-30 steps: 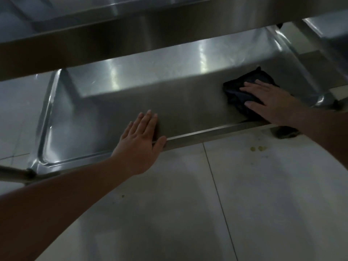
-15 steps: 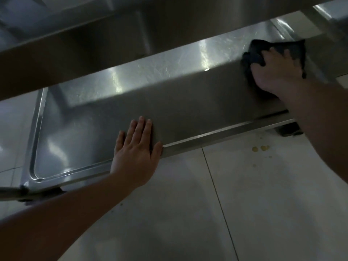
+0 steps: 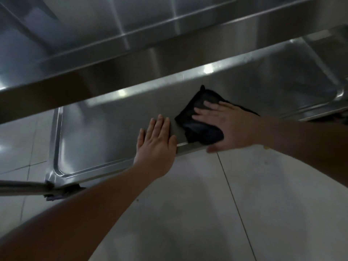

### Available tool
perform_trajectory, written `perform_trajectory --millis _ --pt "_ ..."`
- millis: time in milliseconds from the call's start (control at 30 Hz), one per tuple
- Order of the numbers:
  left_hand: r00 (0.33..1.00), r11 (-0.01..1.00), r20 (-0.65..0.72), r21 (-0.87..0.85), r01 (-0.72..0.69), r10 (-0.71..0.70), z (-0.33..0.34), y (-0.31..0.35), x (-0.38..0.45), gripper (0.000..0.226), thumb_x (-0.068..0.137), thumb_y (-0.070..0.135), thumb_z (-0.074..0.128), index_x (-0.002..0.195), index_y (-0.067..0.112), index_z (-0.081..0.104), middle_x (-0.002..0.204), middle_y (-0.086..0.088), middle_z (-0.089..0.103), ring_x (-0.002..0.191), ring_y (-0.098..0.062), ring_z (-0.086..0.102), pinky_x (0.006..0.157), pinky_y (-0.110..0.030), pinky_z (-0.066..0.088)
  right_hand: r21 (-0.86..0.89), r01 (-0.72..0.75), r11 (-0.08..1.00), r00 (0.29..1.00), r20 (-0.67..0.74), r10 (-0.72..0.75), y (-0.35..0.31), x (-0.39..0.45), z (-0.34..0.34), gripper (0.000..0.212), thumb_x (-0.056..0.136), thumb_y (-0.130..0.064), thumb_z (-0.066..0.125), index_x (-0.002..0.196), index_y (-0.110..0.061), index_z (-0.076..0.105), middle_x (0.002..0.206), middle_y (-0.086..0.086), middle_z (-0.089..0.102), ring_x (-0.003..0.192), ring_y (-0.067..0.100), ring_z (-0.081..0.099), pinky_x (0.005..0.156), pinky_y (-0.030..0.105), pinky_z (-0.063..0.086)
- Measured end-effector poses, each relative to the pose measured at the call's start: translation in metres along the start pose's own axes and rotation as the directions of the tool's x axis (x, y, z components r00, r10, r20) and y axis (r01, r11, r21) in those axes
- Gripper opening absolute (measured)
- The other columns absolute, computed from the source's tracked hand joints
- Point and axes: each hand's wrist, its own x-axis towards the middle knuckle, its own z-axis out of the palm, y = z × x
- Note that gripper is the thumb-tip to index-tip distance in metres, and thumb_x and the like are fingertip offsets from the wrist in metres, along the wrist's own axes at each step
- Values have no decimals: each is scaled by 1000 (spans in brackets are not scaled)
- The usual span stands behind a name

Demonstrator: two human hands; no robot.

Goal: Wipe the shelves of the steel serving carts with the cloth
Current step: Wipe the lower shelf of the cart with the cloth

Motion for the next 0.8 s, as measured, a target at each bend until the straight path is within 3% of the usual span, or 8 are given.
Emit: perform_trajectory --millis 100,267,333,400,467,567,733,800 --pt "998 1000 67 -26 -5 7 -11 2 1 63 110 51 16 169 31 3 176 12 -12 159 -7 -16 130 -40 -10 26 82 996 996 -31 -81 -8 -16 2 86 85 -58 59 162 -36 25 169 -15 18 156 7 3 127 35 6" --pt "989 998 144 57 18 -26 -38 7 -23 67 111 52 21 170 24 7 177 5 -6 162 -13 -9 131 -40 -5 319 -83 944 994 89 57 -41 -29 -11 64 92 -18 61 151 -38 47 162 -17 37 156 9 17 128 37 14" --pt "980 995 194 96 35 -53 -50 10 -47 68 110 53 22 169 22 11 177 2 1 163 -16 -3 131 -41 -1 358 -173 918 977 177 115 -63 -37 -20 54 100 -17 55 151 -35 49 161 -11 40 155 14 22 125 34 17" --pt "964 988 247 144 63 -98 -62 16 -80 68 109 52 24 169 21 13 177 1 9 163 -18 4 130 -41 5 462 -318 828 943 244 226 -91 -49 -34 40 104 -26 51 144 -31 58 153 -3 53 146 21 40 112 32 33" --pt "941 978 305 189 92 -148 -79 23 -117 68 109 51 27 168 20 15 175 -1 18 162 -22 12 129 -43 14 556 -473 684 880 335 337 -125 -65 -48 23 101 -31 56 121 -29 68 122 -1 70 113 25 63 84 32 44" --pt "888 969 415 220 113 -198 -114 36 -174 67 108 52 29 167 20 17 173 -4 25 161 -26 18 127 -47 20 559 -625 546 777 518 359 -181 -107 -69 19 87 -22 69 105 -29 66 90 -6 68 79 12 62 60 27 41" --pt "818 971 543 228 75 -191 -205 82 -248 64 108 52 26 166 24 22 174 -2 22 161 -25 16 128 -50 20 494 -714 496 684 644 343 -238 -190 -147 27 95 -14 60 121 -16 65 113 11 68 99 29 63 86 36 51" --pt "812 969 548 233 81 -200 -250 105 -273 62 108 51 28 164 26 27 173 0 25 160 -24 19 126 -50 24 470 -717 515 675 652 345 -246 -219 -195 25 98 -17 57 121 -14 66 114 12 68 98 29 62 84 36 49"
